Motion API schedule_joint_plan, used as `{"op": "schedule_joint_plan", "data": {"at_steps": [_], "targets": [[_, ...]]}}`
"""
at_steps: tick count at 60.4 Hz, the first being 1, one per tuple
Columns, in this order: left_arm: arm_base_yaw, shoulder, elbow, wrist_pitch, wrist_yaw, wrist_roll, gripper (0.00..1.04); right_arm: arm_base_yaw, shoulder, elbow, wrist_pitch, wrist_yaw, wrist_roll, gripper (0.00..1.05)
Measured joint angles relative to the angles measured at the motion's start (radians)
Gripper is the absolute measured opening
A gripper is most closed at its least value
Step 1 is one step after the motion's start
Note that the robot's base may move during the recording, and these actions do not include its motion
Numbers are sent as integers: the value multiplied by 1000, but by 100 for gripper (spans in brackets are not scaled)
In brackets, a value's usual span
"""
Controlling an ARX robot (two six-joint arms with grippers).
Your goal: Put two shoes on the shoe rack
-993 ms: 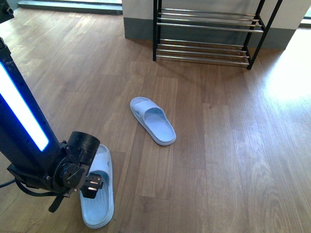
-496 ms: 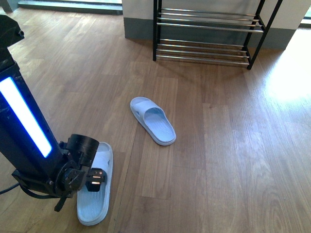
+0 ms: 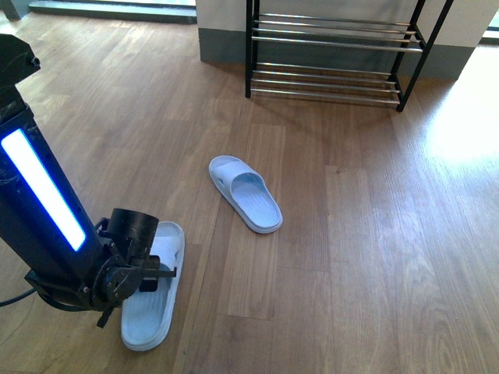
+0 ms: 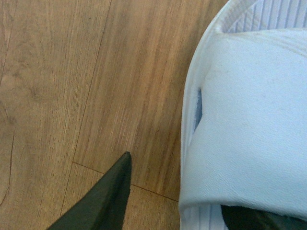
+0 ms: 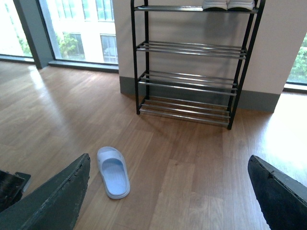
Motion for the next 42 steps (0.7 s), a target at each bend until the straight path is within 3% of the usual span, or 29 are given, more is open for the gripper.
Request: {"op": "schedule_joint_plan", "data": {"at_steps": [14, 30, 42], "targets": [[-4, 4, -2, 2, 0, 17, 2, 0, 0, 0, 0, 0, 0, 95], [-11, -24, -40, -41, 5, -13, 2, 0, 0, 0, 0, 0, 0, 95], [-89, -285, -234, -120, 82, -176, 2, 0, 0, 0, 0, 0, 0, 95]]}}
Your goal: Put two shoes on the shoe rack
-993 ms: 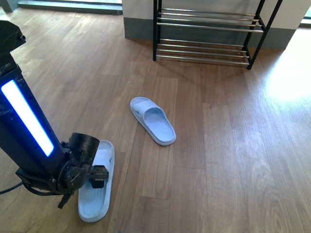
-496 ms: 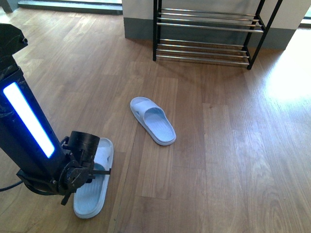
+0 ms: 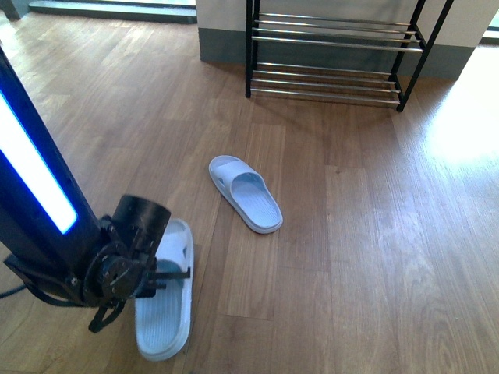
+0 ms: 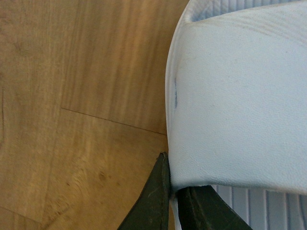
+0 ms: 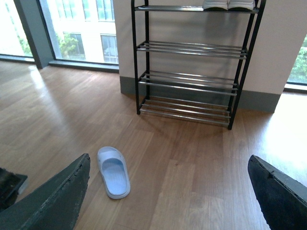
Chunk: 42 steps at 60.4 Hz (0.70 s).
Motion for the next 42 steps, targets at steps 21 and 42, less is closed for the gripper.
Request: {"op": "schedule_joint_plan", "data": {"at_steps": [21, 42], "targets": [[-6, -697, -413, -50, -9, -73, 2, 0, 0, 0, 0, 0, 0, 95], [-67, -1458, -779, -272, -101, 50, 2, 0, 0, 0, 0, 0, 0, 95]]}}
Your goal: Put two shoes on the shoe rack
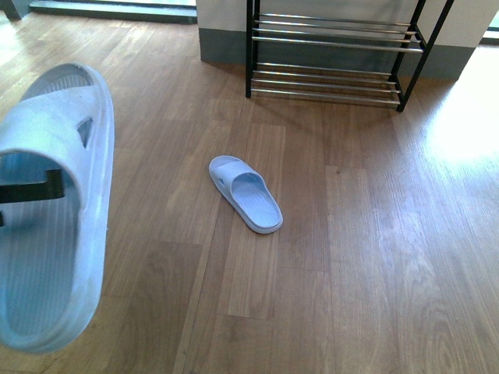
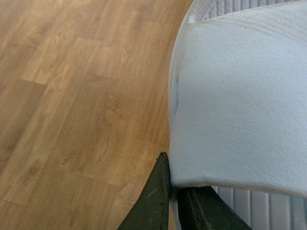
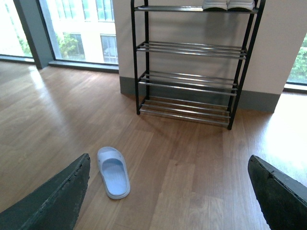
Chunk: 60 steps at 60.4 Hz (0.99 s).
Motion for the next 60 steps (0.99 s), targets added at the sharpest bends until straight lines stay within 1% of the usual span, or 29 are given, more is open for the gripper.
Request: {"op": "schedule_joint_plan", "data": {"at_steps": [6, 10, 17, 21, 24, 27, 30, 33, 35, 38, 41, 45, 50, 60], "targets": [[-12, -184, -50, -53, -13, 31, 2, 0, 0, 0, 0, 0, 0, 95], [-28, -327, -95, -64, -72, 67, 2, 0, 0, 0, 0, 0, 0, 95], [-62, -573, -170, -216, -155, 74, 2, 0, 0, 0, 0, 0, 0, 95], [-68, -712, -224, -298, -205, 75, 2, 0, 0, 0, 0, 0, 0, 95], [-53, -800, -261, -324, -202, 75, 2, 0, 0, 0, 0, 0, 0, 95], [-3, -861, -303, -312, -159, 77, 2, 0, 0, 0, 0, 0, 0, 95], [40, -879, -306, -313, -123, 74, 2, 0, 0, 0, 0, 0, 0, 95], [89, -843, -306, -216, -76, 79, 2, 0, 0, 0, 0, 0, 0, 95], [105, -792, -306, -133, -68, 84, 2, 0, 0, 0, 0, 0, 0, 95], [110, -773, -306, -121, -66, 81, 2, 0, 0, 0, 0, 0, 0, 95], [105, -770, -308, -158, -72, 70, 2, 0, 0, 0, 0, 0, 0, 95], [73, -782, -317, -158, -106, 78, 2, 0, 0, 0, 0, 0, 0, 95], [46, -798, -317, -160, -122, 80, 2, 0, 0, 0, 0, 0, 0, 95], [34, -808, -317, -158, -138, 85, 2, 0, 0, 0, 0, 0, 0, 95]]}}
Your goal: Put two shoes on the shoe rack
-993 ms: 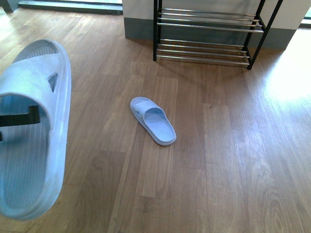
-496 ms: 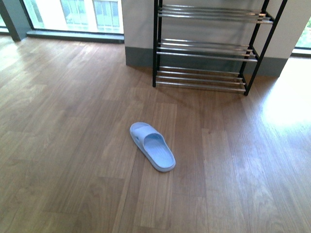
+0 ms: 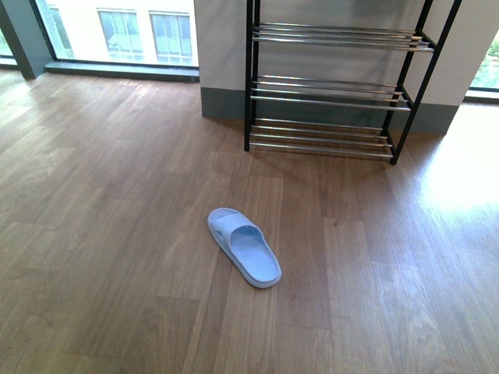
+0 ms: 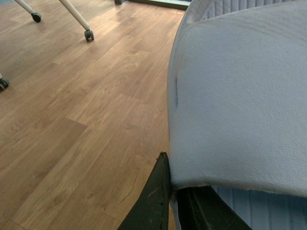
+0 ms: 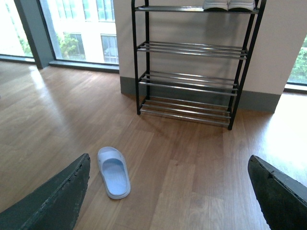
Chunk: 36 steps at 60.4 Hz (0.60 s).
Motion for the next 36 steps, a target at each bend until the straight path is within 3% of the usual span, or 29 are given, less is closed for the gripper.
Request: {"op": "schedule_joint_plan", "data": {"at_steps": [36], "targets": [[-16, 20, 0, -13, -30, 3, 2, 0, 0, 0, 0, 0, 0, 95]]}}
